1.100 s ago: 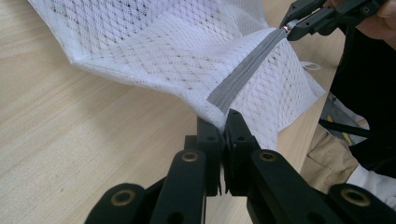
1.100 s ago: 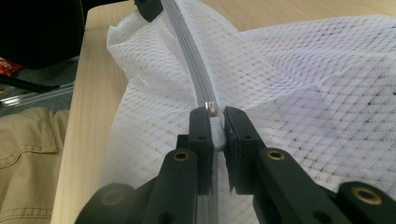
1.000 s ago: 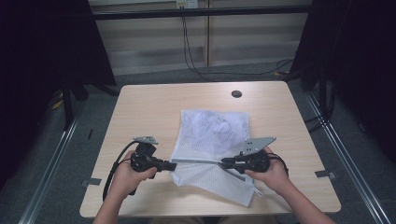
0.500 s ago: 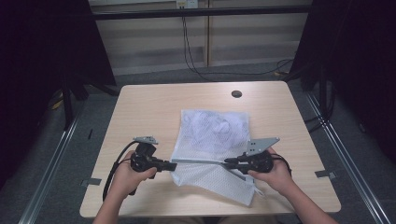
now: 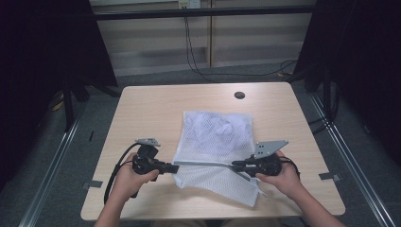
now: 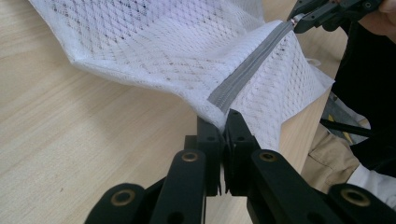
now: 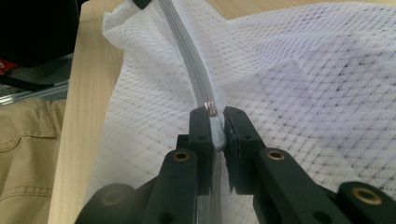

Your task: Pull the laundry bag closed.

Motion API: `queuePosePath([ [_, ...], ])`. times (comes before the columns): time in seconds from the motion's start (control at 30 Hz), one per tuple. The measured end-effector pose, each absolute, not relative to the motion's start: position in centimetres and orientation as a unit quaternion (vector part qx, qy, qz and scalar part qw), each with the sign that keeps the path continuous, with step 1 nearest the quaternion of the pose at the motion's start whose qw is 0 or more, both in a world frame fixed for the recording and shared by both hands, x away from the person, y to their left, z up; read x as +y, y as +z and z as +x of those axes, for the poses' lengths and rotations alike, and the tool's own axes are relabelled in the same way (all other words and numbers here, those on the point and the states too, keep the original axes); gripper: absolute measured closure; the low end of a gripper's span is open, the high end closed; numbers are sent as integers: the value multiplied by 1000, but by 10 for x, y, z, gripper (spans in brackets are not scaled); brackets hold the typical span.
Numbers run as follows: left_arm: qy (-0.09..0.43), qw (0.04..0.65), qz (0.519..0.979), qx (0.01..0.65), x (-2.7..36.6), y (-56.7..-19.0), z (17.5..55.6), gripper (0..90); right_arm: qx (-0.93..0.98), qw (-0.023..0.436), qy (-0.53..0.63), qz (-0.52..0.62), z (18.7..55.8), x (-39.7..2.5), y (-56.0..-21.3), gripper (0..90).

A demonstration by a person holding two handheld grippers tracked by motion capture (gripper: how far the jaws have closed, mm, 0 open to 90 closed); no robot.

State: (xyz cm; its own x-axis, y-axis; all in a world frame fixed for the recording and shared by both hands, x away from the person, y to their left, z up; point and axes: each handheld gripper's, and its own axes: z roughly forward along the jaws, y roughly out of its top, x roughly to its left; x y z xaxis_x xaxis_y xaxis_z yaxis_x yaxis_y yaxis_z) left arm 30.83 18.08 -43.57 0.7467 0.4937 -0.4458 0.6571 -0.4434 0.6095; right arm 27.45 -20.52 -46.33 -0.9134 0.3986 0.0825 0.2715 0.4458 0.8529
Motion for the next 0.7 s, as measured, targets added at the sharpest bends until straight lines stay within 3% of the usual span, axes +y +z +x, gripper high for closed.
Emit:
queuePosePath([
  [0.7,-102,400,847,336,178,-437,308,871,844,66,492,204,271,-218,-463,820],
])
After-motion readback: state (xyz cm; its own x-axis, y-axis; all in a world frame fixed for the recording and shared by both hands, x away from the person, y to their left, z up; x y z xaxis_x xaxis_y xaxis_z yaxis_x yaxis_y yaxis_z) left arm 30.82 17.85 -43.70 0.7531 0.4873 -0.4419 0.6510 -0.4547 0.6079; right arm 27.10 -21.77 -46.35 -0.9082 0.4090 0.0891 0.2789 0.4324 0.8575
